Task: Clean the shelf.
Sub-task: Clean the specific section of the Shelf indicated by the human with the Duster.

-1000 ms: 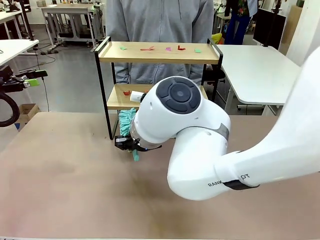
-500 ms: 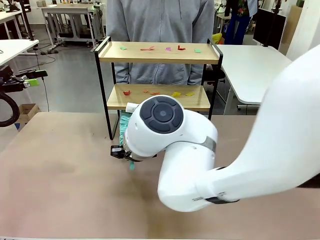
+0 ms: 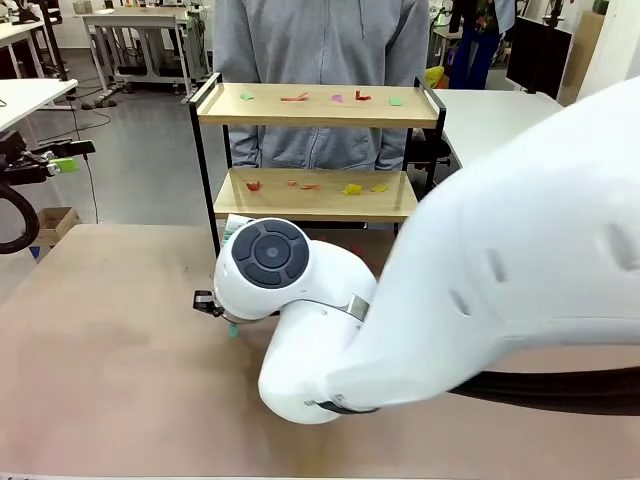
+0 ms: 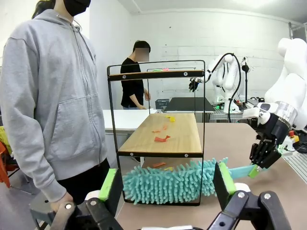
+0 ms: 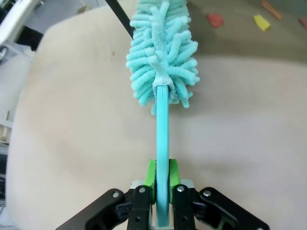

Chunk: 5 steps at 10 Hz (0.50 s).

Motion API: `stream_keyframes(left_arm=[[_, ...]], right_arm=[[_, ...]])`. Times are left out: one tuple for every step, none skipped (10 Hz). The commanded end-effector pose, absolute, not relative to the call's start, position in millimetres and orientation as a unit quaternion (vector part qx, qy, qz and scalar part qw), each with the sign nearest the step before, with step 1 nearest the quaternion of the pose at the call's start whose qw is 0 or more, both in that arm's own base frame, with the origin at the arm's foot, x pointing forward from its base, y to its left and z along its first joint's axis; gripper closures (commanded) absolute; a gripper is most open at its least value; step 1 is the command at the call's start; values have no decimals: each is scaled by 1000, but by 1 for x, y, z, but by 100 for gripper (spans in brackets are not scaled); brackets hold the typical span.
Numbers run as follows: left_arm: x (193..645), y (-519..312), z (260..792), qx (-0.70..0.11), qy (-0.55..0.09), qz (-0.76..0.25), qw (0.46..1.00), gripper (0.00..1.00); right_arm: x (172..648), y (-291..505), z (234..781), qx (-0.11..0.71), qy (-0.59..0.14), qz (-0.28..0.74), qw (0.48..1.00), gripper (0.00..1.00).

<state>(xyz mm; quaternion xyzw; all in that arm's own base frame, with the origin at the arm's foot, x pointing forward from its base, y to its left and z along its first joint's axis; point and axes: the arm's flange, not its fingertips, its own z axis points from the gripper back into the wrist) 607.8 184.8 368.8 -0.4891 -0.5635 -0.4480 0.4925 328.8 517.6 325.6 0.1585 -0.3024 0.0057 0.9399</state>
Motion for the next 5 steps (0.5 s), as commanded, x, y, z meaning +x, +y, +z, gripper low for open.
stream_keyframes(left_arm=[[606,184,372,-488,-563,-452,491,0],[606,184,372,-488,-563,-452,491,0],[606,184,372,-488,-563,-452,491,0],[606,184,372,-488,-563,-452,491,0],[606,184,372,-488,-563,-452,491,0]], right_arm=[[352,530,332,175,-297,14,939,87],[352,526,336,178,-278,9,944,87],[352,525,339,176,-270,8,947,87],[353,522,340,170,-261,7,950,87],[356,524,336,162,-248,6,955,87]])
